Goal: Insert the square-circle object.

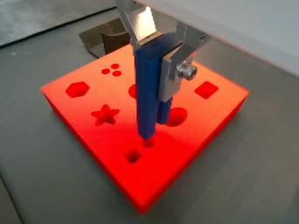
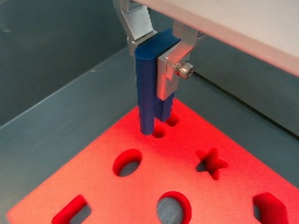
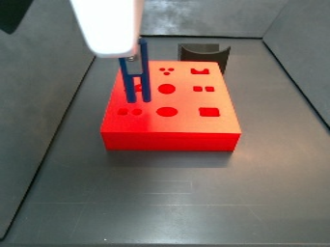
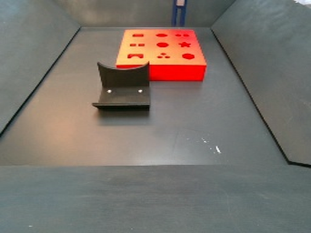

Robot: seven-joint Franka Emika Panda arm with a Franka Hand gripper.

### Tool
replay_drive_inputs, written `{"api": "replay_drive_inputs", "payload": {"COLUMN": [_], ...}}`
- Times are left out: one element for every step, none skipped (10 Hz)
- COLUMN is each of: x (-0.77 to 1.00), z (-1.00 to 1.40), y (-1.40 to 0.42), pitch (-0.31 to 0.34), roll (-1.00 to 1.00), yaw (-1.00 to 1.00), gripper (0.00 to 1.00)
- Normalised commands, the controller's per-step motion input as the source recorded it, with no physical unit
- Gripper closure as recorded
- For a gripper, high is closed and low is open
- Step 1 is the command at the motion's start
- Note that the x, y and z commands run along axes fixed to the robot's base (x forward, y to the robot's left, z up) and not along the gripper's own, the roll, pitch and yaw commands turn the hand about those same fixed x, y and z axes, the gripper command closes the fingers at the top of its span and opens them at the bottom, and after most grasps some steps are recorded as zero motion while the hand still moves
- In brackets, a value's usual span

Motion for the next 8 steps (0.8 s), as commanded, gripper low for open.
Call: {"api": "replay_drive_inputs", "payload": {"x": [-0.13, 0.0, 0.0, 0.0, -0.04, 0.0, -0.02, -0.01], "z": [-0.14, -0.06, -0.16, -0.15, -0.14, -0.15, -0.17, -0.18], "y": [0.1, 0.0, -0.01, 0.0, 0.0, 0.0, 0.01, 0.05], "pitch": [-0.046, 0.0, -0.006, -0.019, -0.036, -0.044, -0.069, -0.083], "roll": [-0.03, 0.0, 0.0, -0.13, -0.2, -0.23, -0.24, -0.23], "yaw": [-0.35, -0.02, 0.0, -0.02, 0.0, 0.0, 0.0, 0.0], "gripper": [1.0, 1.0, 1.0, 1.0, 1.0, 1.0, 1.0, 1.0]}}
